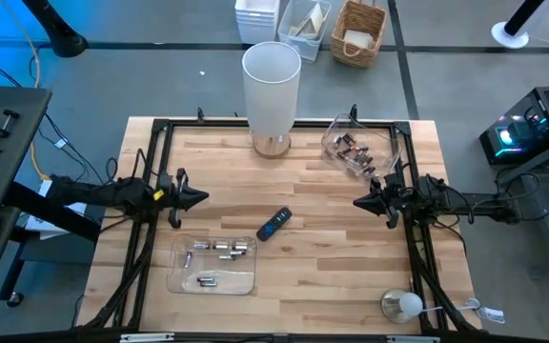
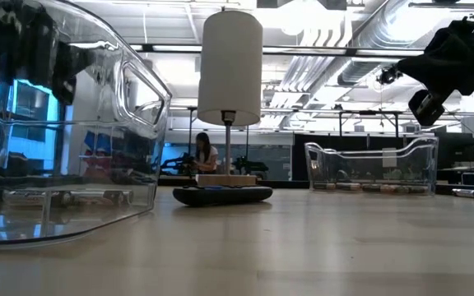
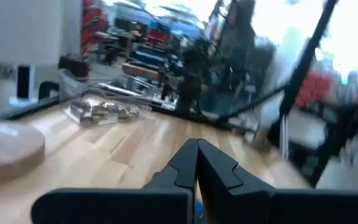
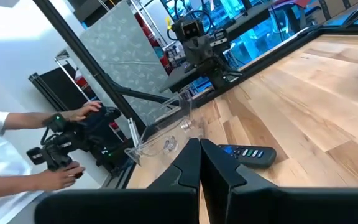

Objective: Sort batteries
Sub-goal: Return to Home Position

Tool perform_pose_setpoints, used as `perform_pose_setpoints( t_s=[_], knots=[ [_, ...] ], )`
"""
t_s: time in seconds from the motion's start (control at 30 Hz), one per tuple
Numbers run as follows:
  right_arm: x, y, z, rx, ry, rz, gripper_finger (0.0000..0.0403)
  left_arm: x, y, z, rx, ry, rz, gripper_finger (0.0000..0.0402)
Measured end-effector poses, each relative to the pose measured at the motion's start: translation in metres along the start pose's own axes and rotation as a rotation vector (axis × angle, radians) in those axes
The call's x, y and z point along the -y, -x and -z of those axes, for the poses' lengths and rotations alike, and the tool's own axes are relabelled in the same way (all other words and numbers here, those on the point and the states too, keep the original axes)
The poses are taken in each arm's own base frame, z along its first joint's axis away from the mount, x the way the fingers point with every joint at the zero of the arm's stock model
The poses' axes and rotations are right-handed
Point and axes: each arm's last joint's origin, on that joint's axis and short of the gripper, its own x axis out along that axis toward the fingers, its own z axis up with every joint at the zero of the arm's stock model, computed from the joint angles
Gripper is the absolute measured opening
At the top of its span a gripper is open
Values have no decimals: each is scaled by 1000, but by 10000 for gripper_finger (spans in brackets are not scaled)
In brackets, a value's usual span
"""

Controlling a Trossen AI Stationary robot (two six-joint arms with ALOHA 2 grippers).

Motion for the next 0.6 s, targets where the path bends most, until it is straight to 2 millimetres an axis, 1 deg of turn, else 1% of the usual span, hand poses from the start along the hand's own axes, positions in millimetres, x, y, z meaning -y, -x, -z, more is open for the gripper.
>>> perform_pose_setpoints(
  t_s=[0.1,0.17,0.6],
  knots=[
    [0,0,0,0,0,0,0,-5,-1,1,-34,-141,41,0],
    [0,0,0,0,0,0,0,-7,-1,2,-51,-178,72,0],
    [0,0,0,0,0,0,0,-5,-2,3,-63,-177,100,0]
  ],
)
